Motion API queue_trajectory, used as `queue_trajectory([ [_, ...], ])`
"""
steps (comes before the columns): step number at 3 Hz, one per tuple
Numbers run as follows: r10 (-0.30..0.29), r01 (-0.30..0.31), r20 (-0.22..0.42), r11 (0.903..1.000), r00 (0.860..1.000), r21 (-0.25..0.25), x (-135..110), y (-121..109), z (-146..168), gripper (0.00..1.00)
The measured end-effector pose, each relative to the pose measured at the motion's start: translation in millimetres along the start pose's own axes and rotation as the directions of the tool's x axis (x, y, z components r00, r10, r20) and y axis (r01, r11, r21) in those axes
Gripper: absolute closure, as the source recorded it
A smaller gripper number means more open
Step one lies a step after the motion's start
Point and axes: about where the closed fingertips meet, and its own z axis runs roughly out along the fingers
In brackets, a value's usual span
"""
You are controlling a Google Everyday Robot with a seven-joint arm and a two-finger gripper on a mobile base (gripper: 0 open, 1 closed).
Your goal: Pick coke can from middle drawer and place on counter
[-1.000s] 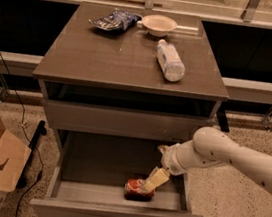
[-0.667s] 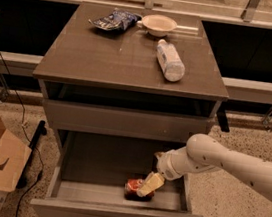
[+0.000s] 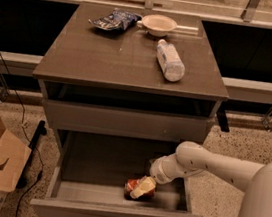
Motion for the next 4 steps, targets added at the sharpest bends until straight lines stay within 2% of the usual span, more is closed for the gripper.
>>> queue_trajectory([
  [1, 0.056, -0.056, -0.020, 0.9984, 0.998, -0.001, 17.8, -5.0, 14.3, 0.00],
  [2, 0.124, -0.125, -0.053, 0.9922, 0.991, -0.009, 35.8, -8.0, 23.8, 0.26],
  [3, 0.145, -0.146, -0.071, 0.9892, 0.987, -0.011, 42.3, -7.3, 25.1, 0.50],
  [4, 0.133, -0.134, -0.077, 0.9909, 0.988, -0.011, 39.1, 1.7, 22.4, 0.74],
])
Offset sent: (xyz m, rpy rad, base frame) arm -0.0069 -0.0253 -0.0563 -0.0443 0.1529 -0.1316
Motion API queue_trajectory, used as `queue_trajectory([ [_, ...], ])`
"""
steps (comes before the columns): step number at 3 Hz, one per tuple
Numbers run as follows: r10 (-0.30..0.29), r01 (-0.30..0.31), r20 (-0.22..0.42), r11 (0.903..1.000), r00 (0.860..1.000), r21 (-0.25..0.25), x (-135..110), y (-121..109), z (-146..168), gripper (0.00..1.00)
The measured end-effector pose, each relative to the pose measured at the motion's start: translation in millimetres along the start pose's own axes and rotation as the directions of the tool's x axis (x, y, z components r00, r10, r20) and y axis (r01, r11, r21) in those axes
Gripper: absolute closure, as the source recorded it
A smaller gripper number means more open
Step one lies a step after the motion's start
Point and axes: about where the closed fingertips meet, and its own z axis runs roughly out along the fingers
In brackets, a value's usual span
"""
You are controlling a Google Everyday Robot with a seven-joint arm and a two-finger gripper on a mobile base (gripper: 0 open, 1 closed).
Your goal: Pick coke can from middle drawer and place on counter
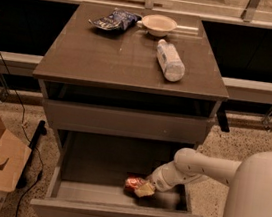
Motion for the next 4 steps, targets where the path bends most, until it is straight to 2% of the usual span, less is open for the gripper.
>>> queue_trajectory([
  [1, -0.022, 0.022, 0.010, 0.9998, 1.000, -0.002, -8.1, 12.6, -4.2, 0.95],
  [2, -0.046, 0.043, 0.080, 0.9985, 0.996, 0.034, -28.2, 19.4, -33.8, 1.00],
  [3, -0.089, 0.081, 0.176, 0.9954, 0.980, 0.050, -51.6, 27.6, -81.4, 1.00],
  [4, -0.206, 0.194, 0.263, 0.9784, 0.942, 0.073, -81.0, 45.6, -153.5, 1.00],
])
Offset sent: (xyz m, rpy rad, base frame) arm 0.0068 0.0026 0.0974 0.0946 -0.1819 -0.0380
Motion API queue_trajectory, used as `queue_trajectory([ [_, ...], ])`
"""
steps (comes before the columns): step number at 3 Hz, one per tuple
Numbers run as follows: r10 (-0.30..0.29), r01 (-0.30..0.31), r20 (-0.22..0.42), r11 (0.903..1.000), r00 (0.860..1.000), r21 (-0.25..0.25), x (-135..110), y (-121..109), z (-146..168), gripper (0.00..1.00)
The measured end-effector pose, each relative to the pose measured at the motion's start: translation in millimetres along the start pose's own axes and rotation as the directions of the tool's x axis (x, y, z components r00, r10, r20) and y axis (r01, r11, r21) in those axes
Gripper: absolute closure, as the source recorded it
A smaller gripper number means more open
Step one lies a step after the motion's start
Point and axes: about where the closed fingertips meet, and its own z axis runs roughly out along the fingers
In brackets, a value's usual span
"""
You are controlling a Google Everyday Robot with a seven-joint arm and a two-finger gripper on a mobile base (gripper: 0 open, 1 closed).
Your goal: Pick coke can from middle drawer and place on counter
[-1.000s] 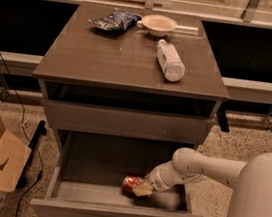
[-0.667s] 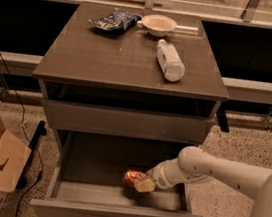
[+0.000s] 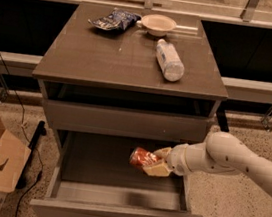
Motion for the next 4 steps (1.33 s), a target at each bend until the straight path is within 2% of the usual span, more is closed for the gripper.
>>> queue_trajectory([
  [1, -0.148, 0.148, 0.072, 0.9890, 0.986, 0.003, -47.7, 17.1, -64.5, 1.00],
  [2, -0.390, 0.383, 0.063, 0.9178, 0.919, 0.105, -119.4, 41.0, -157.8, 1.00],
  [3, -0.550, 0.546, -0.038, 0.8158, 0.835, 0.191, -192.9, 56.5, -228.6, 1.00],
  [4, -0.609, 0.625, -0.145, 0.7398, 0.780, 0.250, -252.8, 36.9, -273.2, 1.00],
])
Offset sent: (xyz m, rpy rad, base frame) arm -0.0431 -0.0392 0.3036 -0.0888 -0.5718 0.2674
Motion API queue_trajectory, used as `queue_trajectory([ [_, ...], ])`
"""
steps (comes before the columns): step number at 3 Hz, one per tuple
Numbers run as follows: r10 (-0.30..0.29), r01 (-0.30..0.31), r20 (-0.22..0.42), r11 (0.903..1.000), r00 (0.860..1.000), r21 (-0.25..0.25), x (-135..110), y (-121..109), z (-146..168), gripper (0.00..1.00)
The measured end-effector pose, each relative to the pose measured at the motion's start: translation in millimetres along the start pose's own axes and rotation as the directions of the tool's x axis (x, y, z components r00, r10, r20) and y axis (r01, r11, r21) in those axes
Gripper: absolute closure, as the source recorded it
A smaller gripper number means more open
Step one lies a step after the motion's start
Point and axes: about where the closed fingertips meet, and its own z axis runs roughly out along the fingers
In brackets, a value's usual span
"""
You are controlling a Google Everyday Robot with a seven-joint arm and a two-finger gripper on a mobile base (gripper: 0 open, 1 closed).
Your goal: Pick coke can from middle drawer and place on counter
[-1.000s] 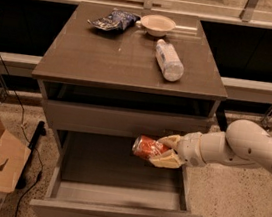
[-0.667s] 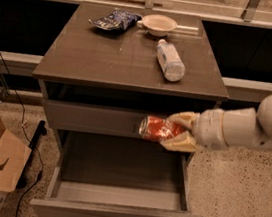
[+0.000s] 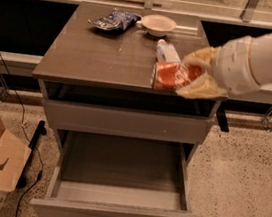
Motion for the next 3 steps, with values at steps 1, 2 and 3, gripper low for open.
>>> queue_trajectory([
  [1, -0.048, 0.048, 0.016, 0.9988, 0.999, 0.013, -23.5, -19.2, 7.2, 1.00],
  [2, -0.066, 0.065, 0.014, 0.9978, 0.998, 0.010, -25.0, -22.5, 20.2, 1.00],
  [3, -0.107, 0.105, 0.042, 0.9933, 0.993, 0.048, -39.4, -46.0, 42.8, 1.00],
])
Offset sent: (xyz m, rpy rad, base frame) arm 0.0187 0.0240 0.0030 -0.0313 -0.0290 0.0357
